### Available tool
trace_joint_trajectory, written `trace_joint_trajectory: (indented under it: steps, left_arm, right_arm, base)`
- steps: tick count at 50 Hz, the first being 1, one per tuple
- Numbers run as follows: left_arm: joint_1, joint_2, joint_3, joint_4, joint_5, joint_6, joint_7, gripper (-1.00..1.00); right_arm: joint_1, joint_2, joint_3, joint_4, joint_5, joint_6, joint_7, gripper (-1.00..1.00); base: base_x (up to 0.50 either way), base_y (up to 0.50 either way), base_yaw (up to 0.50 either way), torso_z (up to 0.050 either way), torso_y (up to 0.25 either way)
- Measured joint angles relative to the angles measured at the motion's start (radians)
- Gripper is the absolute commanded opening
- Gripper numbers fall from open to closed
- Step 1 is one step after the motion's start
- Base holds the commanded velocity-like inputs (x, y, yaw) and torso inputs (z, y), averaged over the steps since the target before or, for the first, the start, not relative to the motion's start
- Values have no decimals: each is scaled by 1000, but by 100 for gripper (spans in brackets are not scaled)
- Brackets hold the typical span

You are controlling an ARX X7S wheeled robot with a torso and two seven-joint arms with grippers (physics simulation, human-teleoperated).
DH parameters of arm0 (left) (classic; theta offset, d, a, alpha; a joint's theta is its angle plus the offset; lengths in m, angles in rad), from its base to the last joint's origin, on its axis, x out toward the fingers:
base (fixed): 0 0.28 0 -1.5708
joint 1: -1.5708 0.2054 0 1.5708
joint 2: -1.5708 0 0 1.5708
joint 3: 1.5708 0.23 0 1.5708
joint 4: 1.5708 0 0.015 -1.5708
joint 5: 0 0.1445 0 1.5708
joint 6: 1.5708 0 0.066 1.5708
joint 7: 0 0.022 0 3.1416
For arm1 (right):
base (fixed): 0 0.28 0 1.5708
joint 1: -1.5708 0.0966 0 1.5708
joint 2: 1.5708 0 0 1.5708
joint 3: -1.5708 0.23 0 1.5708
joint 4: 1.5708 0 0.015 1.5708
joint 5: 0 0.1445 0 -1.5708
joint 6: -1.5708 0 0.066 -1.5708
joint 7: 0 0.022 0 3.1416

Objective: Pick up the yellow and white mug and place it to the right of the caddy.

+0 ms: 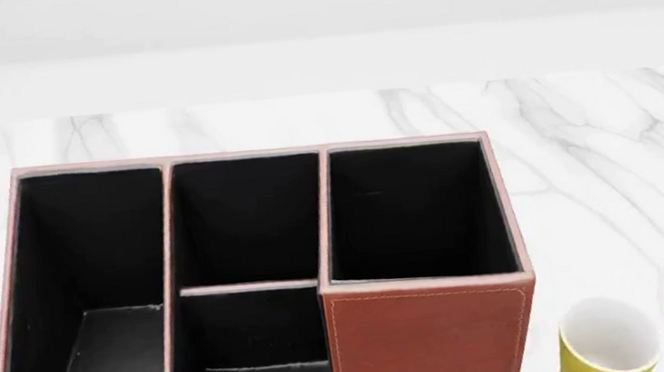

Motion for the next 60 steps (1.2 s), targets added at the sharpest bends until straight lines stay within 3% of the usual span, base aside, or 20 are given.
trace_joint_trajectory:
  steps: [23, 45, 60]
  left_arm:
    - [0, -3, 2, 0, -6, -2, -3, 100]
    - [0, 3, -13, 0, -21, -1, 4, 100]
    - [0, 15, -19, 0, -25, 4, 13, 100]
  right_arm:
    - [-6, 53, 13, -81, -11, -10, 40, 100]
    - [-8, 187, 21, -298, -75, -27, 155, 100]
    - [18, 341, 31, -546, -181, -22, 275, 100]
  base:
    - [0, 0, 0, 0, 0]
    - [0, 0, 0, 0, 0]
    - [0, 0, 0, 0, 0]
